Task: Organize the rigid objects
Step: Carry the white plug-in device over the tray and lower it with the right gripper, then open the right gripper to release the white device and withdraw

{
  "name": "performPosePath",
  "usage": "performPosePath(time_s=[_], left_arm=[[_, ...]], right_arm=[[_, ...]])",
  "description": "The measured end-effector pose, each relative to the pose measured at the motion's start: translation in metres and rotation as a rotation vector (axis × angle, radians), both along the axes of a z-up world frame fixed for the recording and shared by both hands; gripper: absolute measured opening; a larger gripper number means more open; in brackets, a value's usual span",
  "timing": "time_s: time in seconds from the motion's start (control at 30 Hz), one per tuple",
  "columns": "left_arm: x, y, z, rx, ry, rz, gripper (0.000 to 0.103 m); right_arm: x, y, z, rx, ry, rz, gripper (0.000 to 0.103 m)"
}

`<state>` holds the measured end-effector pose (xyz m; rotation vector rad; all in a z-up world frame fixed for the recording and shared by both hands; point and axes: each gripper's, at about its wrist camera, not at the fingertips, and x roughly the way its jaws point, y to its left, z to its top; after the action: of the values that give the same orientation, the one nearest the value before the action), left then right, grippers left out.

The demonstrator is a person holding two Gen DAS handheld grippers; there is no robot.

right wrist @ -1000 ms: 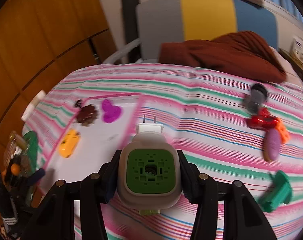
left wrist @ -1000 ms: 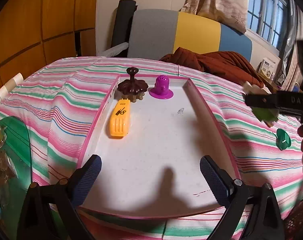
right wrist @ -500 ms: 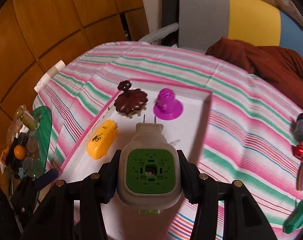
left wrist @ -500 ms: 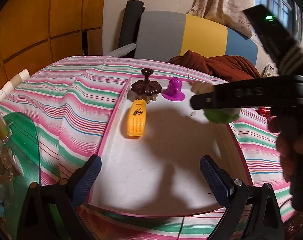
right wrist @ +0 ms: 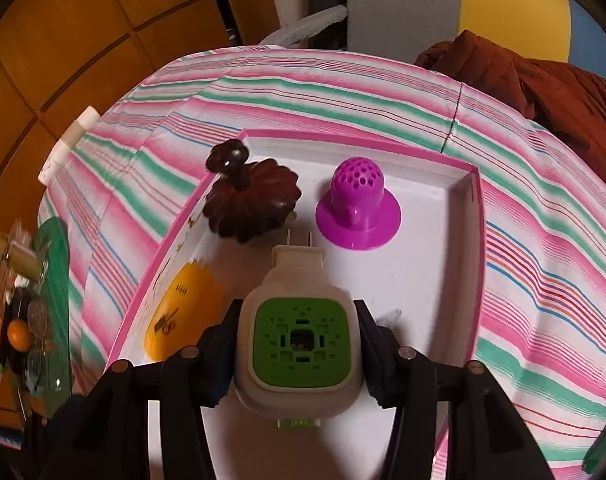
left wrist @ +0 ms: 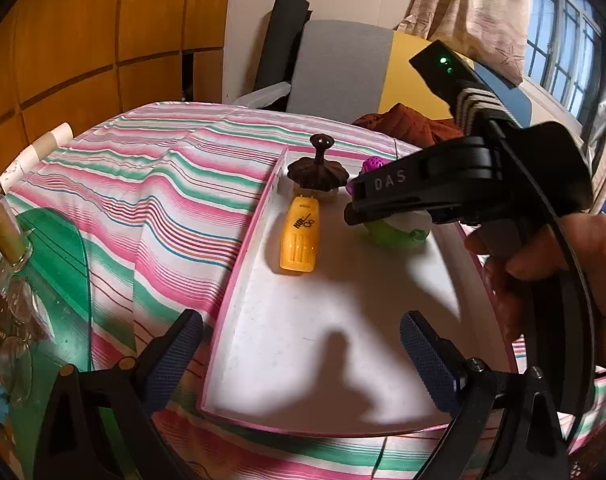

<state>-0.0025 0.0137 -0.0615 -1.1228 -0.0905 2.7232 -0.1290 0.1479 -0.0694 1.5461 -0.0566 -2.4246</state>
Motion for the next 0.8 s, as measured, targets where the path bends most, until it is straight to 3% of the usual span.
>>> performPosePath(time_s=[0.27, 0.5, 0.8], left_arm=[[-0.002, -0.004, -0.002, 0.019, -0.012, 0.017, 0.1], [0.0, -0.001, 0.001, 0.014, 0.004, 0.01, 0.1], [0.005, 0.001, 0.001, 0.013, 0.005, 0.008, 0.1]], right_arm=[[-0.008, -0.006, -0.005, -0.072, -0.023, -0.02, 0.054], [0.012, 0.006, 0.002, -0.14, -0.036, -0.005, 0.054], [0.033, 0.005, 0.009, -0.086, 0.021, 0.033, 0.052]])
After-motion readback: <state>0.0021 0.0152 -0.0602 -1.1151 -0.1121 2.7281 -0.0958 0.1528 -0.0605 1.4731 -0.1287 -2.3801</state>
